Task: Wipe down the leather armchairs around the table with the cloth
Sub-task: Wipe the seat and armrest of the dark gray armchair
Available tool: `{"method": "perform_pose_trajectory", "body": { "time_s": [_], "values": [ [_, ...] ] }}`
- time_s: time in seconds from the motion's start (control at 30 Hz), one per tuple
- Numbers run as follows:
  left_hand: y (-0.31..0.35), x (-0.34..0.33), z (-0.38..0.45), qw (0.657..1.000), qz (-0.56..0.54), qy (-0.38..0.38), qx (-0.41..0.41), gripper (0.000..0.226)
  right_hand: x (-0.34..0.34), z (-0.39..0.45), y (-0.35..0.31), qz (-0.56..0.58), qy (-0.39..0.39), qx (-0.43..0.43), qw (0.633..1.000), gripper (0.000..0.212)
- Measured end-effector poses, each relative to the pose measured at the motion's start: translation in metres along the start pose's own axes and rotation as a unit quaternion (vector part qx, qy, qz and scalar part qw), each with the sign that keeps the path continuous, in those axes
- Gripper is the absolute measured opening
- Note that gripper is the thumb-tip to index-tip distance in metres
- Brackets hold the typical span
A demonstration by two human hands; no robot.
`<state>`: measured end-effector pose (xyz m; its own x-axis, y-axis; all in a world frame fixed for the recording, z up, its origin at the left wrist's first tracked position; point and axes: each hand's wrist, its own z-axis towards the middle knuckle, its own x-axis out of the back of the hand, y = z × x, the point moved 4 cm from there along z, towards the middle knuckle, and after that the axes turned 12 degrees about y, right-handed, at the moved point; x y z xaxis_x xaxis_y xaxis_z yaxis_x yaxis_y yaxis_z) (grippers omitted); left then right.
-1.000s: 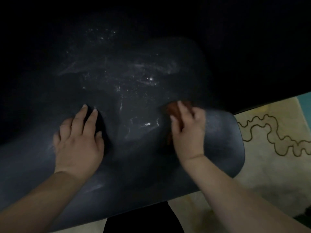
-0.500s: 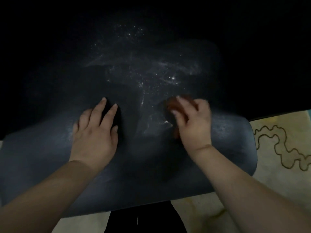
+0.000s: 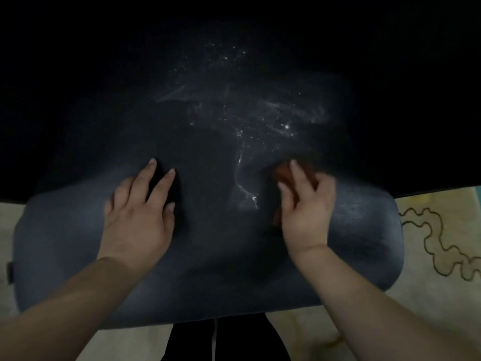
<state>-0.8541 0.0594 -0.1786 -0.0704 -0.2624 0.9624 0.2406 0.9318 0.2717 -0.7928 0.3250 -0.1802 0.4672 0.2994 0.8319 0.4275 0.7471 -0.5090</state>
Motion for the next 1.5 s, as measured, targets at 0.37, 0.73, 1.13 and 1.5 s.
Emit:
{"method": "perform_pose_trajectory", "body": {
  "time_s": [0.37, 0.73, 1.13, 1.5],
  "values": [
    [-0.001, 0.0, -0.01, 1.0, -0.012, 0.006, 0.007, 0.057, -0.022, -0.001, -0.031, 0.016, -0.027, 0.037, 0.999, 0.048],
    [-0.005, 0.0, -0.008, 1.0, 0.012, -0.005, 0.012, 0.06, -0.033, 0.011, -0.047, -0.011, -0.028, 0.074, 0.997, 0.049],
    [-0.003, -0.003, 0.017, 0.999, 0.032, -0.009, 0.033, 0.064, -0.042, 0.017, -0.057, -0.009, -0.036, 0.118, 0.992, 0.046],
    [-0.024, 0.006, 0.028, 0.997, 0.036, -0.001, 0.07, 0.061, -0.06, 0.001, -0.096, 0.025, -0.091, 0.241, 0.966, 0.052]
  ]
}}
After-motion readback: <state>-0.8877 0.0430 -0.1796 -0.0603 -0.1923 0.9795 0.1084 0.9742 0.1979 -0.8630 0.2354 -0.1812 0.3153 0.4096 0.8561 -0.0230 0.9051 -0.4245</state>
